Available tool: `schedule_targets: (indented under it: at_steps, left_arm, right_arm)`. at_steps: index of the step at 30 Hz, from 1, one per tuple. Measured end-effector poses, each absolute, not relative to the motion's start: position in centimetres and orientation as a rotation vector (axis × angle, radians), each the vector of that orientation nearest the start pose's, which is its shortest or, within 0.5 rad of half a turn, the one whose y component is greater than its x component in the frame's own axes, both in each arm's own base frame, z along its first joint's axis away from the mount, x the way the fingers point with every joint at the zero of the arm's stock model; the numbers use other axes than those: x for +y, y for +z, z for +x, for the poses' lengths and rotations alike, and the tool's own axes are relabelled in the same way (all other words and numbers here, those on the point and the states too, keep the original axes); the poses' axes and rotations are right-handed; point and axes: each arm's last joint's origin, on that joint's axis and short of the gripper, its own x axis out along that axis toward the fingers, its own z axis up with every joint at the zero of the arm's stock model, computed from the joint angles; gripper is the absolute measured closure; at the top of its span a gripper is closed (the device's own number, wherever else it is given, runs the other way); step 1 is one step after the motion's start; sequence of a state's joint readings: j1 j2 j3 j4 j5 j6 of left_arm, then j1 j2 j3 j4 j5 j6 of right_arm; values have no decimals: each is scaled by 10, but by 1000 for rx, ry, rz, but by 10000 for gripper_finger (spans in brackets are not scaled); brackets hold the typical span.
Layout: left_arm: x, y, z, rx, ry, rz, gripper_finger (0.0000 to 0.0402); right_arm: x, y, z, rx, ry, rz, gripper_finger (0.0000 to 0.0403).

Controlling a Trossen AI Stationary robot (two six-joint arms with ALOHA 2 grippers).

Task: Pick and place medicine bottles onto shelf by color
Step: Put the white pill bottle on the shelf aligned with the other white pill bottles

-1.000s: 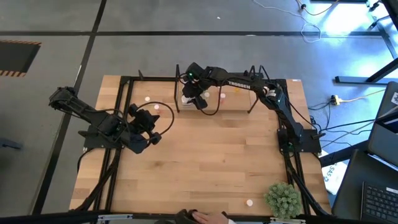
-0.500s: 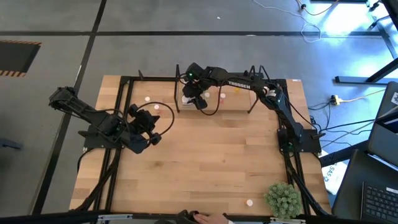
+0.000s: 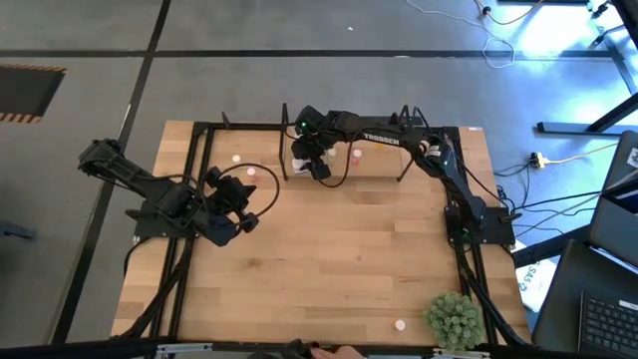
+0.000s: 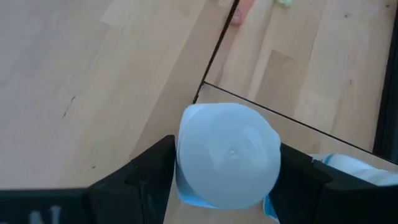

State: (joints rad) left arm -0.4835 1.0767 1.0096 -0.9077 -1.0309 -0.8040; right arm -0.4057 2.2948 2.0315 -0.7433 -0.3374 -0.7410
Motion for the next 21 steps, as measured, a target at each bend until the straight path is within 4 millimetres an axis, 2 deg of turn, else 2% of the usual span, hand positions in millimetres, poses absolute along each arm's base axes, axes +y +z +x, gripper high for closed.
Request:
schedule_targets:
  at_steps: [6, 12, 21]
  left_arm:
    - [-66, 311, 179, 454, 730, -62, 401]
    - [-66, 311, 179, 501, 696, 46, 401]
    - [-67, 311, 180, 502, 694, 48, 401]
  right_arm:
    - [-188, 215, 461, 895, 280, -321, 181]
    - [-188, 216, 461, 890, 279, -323, 180]
    - [-188, 217, 461, 887, 279, -323, 180]
